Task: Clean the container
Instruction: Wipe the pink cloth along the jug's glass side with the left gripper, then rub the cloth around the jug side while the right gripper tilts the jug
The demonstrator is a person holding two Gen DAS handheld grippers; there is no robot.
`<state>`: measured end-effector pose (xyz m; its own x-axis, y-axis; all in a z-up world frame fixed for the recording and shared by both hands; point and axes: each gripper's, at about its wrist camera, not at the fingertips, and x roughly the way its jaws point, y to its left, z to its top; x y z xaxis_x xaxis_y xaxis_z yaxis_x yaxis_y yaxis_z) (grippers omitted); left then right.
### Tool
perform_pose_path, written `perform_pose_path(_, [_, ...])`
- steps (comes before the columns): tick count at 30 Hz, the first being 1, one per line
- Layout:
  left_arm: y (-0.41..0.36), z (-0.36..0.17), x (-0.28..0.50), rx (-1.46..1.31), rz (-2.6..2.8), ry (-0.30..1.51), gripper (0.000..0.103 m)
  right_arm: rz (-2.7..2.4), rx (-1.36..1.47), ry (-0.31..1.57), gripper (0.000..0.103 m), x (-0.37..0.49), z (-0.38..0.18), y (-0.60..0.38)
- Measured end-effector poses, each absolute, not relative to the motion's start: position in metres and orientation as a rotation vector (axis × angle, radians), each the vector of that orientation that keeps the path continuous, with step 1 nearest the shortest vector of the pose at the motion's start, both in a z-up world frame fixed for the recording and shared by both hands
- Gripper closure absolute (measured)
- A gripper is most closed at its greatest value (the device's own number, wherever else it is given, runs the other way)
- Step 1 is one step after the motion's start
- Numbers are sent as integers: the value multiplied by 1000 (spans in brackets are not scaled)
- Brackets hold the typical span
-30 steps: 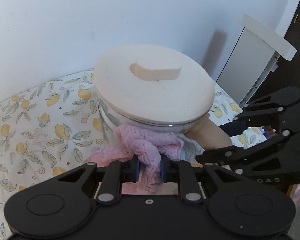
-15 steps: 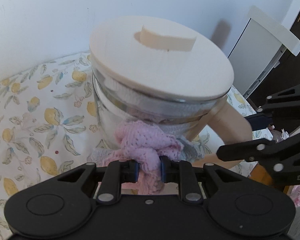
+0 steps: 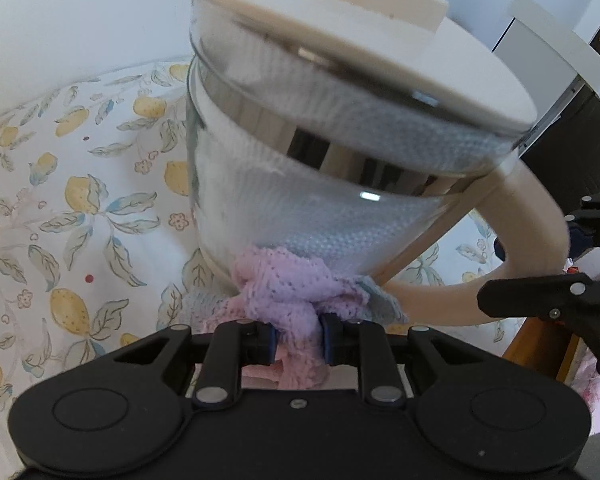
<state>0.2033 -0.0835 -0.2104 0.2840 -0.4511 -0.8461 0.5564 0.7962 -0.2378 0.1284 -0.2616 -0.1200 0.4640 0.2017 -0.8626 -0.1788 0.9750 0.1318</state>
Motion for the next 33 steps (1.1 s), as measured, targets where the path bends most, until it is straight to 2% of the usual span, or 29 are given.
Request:
perform_pose_path(4, [-85,-216,204,122,-674,1101,83,168,44,1064,52,128,-125,-259])
perform_pose_path(19, [-84,-219,207,107,-658,1137,83,44,98,987,54,127,-137,-252])
perform_pose_path(22, [-83,-215,205,109,-655,1137,83,63,118,974,64,127,-137,-252])
perform_pose_path(33, [-85,-177,197,134,-658,1071,83,113,-22,976,67,129,-135,-247])
